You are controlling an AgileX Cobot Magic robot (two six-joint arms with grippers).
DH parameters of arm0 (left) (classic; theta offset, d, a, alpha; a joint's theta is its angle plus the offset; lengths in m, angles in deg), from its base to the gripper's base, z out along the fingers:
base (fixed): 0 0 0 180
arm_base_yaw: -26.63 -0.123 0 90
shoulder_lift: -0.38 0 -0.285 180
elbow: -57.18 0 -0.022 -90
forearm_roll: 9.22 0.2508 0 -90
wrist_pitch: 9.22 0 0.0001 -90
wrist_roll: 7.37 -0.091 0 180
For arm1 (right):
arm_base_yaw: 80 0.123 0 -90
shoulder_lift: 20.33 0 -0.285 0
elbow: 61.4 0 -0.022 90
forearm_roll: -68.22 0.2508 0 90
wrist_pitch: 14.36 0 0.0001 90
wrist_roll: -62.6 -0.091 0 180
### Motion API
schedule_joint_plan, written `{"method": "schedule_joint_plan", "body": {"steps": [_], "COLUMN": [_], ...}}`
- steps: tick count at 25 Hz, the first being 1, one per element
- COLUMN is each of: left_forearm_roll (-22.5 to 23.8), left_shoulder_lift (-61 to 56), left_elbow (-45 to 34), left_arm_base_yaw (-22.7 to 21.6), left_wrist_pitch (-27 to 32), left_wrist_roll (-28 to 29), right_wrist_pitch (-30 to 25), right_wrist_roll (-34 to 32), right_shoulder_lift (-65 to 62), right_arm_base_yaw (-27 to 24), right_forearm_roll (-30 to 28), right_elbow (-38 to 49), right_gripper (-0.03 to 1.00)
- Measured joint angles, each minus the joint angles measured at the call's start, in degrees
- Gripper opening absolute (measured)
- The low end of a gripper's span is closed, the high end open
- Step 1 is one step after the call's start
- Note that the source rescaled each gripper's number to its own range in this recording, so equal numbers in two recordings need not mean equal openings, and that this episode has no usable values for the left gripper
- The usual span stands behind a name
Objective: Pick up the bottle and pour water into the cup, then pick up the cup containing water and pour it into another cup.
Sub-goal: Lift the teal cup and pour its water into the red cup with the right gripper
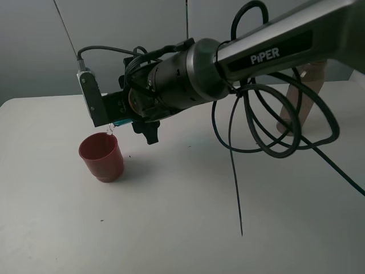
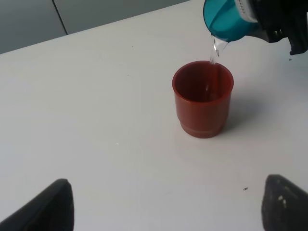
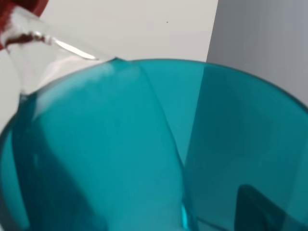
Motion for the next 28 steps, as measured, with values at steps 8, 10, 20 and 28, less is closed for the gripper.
{"method": "schedule_joint_plan", "body": {"steps": [8,10,20,28], "left_forearm_roll": [0.0,0.0,0.0,0.0], "left_shoulder_lift": [0.0,0.0,0.0,0.0], "left_elbow": [0.0,0.0,0.0,0.0], "left_arm_base_yaw": [0.0,0.0,0.0,0.0], "left_wrist_pitch": [0.0,0.0,0.0,0.0], "left_wrist_roll": [0.0,0.0,0.0,0.0], "right_wrist_pitch": [0.3,0.3,0.4,0.6], "right_wrist_roll": [-0.1,-0.6,-8.1,-12.1], "right_shoulder_lift": [0.0,0.0,0.0,0.0], "right_arm_base_yaw": [1.0,1.1,1.1,1.4], "right_forearm_roll": [-5.3,-6.5,-20.3,-24.0], "right_elbow": [0.0,0.0,-0.1,-0.1], "right_gripper": [0.04,0.04,0.04,0.04]}}
